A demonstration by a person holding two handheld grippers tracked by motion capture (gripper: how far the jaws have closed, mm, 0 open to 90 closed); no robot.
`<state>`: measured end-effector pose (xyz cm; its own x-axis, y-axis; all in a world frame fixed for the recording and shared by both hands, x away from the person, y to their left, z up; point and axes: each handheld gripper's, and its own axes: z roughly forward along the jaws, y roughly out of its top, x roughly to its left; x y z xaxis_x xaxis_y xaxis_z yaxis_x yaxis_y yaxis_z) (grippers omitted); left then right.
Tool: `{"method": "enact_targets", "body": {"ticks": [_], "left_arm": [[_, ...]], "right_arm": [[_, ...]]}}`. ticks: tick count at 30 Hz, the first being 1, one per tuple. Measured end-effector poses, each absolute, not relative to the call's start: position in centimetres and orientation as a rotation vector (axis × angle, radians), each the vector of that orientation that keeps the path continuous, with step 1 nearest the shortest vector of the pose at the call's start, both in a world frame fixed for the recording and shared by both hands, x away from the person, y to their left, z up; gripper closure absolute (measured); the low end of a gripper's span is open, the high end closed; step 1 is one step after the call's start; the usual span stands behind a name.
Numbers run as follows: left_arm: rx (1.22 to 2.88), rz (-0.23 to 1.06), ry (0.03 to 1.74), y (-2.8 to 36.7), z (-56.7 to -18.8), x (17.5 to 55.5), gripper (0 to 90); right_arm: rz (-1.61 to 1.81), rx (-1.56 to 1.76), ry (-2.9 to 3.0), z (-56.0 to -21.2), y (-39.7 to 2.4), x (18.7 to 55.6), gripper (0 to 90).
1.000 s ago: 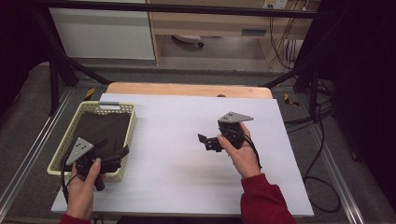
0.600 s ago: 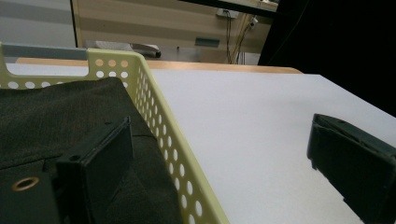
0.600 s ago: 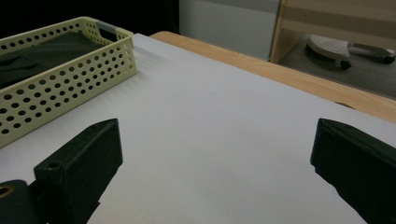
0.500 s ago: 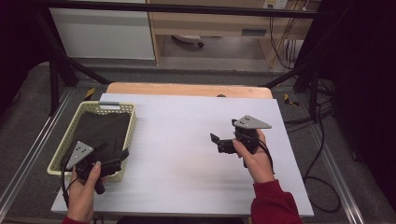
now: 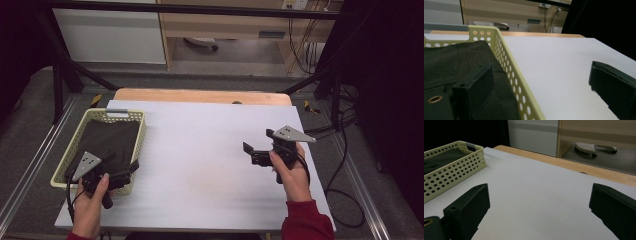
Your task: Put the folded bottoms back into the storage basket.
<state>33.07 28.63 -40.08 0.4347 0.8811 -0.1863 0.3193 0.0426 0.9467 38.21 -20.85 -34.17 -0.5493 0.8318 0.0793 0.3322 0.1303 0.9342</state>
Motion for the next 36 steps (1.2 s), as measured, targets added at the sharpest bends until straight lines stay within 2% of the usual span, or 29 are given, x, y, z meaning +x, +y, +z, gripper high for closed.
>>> {"method": "enact_targets", "body": {"ticks": [4, 20, 36], "left_arm": [[1.526, 0.602, 1.088, 28.7, -40.1, 33.1, 9.4], [1.511, 0.604, 1.132, 29.0, -40.2, 33.2, 6.5], [1.542, 0.611, 1.135, 28.9, -40.3, 33.2, 6.6]], "right_arm": [[1.414, 1.128, 1.924, -33.9, -21.9, 37.7, 2.9], [1.397, 1.136, 1.894, -34.3, -24.1, 35.9, 2.6], [1.354, 1.176, 1.863, -37.4, -26.0, 34.1, 3.0]]}}
